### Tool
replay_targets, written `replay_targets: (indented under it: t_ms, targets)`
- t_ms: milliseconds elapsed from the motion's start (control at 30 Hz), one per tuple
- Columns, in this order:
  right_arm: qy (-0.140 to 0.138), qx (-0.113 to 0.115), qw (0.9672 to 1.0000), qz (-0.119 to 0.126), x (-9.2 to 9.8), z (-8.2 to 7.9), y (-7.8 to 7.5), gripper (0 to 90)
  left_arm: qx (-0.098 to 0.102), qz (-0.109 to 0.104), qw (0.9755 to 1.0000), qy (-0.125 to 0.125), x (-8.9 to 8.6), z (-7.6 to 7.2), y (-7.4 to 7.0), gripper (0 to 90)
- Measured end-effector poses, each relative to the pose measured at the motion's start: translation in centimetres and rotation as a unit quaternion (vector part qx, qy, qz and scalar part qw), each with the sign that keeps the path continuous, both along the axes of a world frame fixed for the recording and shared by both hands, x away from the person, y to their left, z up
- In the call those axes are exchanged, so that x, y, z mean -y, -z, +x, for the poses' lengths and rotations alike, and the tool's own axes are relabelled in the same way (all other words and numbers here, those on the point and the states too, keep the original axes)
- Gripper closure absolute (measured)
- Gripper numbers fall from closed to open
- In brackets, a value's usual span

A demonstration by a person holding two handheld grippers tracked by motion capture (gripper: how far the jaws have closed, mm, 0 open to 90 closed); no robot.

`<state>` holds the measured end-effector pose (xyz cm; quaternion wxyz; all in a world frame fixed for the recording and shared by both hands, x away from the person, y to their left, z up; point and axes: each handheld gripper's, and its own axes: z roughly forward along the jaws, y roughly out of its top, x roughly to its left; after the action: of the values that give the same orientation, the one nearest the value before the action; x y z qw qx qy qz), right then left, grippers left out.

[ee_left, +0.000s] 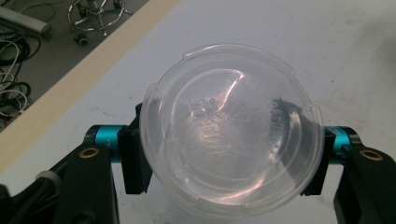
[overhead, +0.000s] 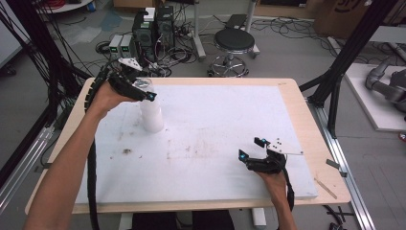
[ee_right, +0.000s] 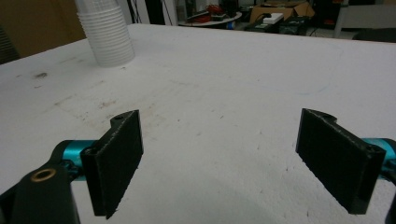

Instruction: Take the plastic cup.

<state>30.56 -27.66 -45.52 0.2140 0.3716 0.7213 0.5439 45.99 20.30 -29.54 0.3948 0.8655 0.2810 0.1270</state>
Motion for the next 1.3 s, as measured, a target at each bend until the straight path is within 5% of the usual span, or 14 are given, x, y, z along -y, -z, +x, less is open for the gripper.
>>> replay_targets:
  t_ms: [300,567,700,933,1133,1300]
  targets:
    - [0.0,0.001,1.0,0.001,0.0,0.0,0.0,14.9,0.046,-0.004,0.9989,-0.001,-0.3,-1.5,-7.1,36.5]
    - [-0.001,0.001,1.0,0.0,0.0,0.0,0.0,14.9,0.065,-0.005,0.9979,0.002,-0.8,-2.8,-9.6,37.1]
    - [-0.001,0.0,1.0,0.001,0.0,0.0,0.0,14.9,0.064,-0.027,0.9975,0.009,-0.9,-3.9,-9.3,37.2]
    - [0.001,0.004,1.0,0.001,0.0,0.0,0.0,14.9,0.069,-0.055,0.9937,0.069,0.0,-7.3,-7.1,37.3]
    - [0.002,0.003,1.0,0.003,0.1,0.0,0.0,14.9,0.078,-0.086,0.9879,0.103,0.7,-9.5,-5.2,37.3]
    - [0.001,0.003,1.0,0.003,0.0,0.0,0.0,14.9,0.09,-0.124,0.9796,0.13,1.8,-11.1,-3.0,37.4]
